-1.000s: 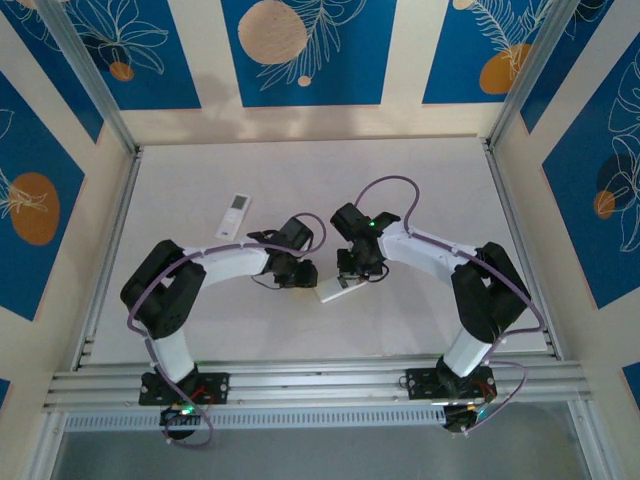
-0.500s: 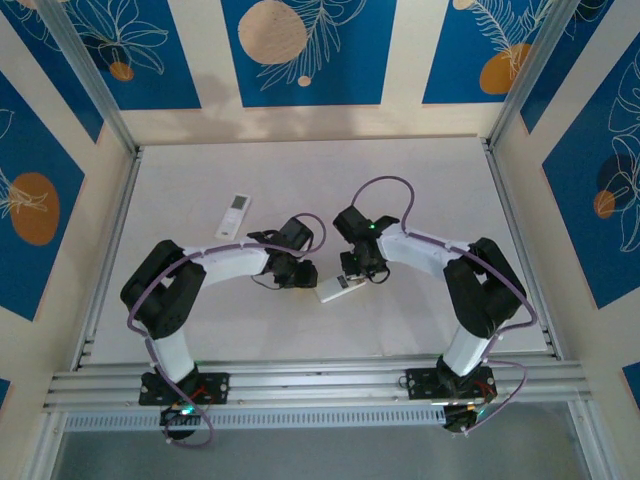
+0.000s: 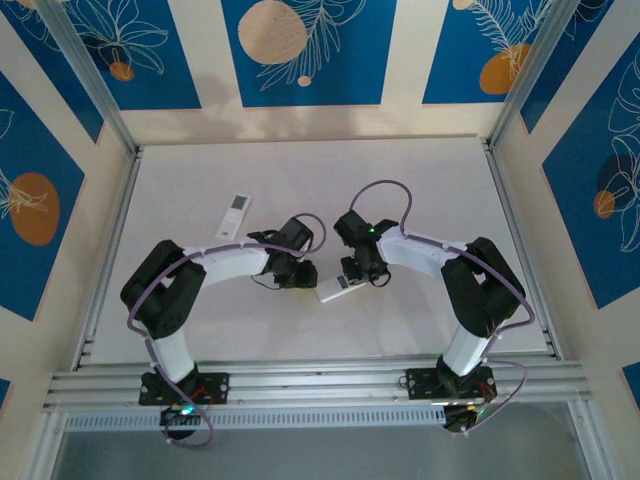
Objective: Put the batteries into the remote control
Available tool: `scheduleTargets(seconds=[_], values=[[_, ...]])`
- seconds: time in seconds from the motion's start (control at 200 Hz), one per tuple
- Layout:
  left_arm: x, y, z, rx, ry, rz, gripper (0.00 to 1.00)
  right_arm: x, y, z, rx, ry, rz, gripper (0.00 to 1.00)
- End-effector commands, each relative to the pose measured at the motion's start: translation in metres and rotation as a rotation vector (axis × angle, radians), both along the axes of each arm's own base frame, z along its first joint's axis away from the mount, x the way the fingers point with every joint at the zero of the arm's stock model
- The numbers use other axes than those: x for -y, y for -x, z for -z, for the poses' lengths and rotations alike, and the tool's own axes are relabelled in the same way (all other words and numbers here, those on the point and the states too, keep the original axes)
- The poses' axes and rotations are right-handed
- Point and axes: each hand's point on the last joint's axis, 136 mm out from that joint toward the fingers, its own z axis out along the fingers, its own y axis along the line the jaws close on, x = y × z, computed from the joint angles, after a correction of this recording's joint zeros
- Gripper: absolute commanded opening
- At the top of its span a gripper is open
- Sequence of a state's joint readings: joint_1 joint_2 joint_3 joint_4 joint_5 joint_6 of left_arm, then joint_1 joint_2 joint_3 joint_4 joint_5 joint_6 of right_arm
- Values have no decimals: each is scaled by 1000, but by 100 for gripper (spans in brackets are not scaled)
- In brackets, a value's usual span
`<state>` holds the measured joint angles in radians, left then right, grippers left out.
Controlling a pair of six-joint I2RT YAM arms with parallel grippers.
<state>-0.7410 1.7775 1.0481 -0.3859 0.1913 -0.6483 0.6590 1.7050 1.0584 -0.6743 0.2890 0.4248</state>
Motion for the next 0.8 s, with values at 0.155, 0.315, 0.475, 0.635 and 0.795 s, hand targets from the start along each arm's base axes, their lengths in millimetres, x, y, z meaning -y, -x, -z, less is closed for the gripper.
scheduleTargets(seconds=[0.155,0.315,0.475,0.635,0.795], values=[[0,9,0,-26,-14,19,31,-2,-1,-27,17,-41,12,28],[-2,15,-9,-21,7,7,31,-4,-15,-40,40,-88,55,28],[1,20,-15,-18,24,-3,32,-6,-26,-35,39,-107,78,27],[15,25,-19,-22,73,7,36,-14,-34,-31,27,-128,69,26],[26,27,-12,-32,61,30,45,-17,-32,-23,3,-126,60,24]])
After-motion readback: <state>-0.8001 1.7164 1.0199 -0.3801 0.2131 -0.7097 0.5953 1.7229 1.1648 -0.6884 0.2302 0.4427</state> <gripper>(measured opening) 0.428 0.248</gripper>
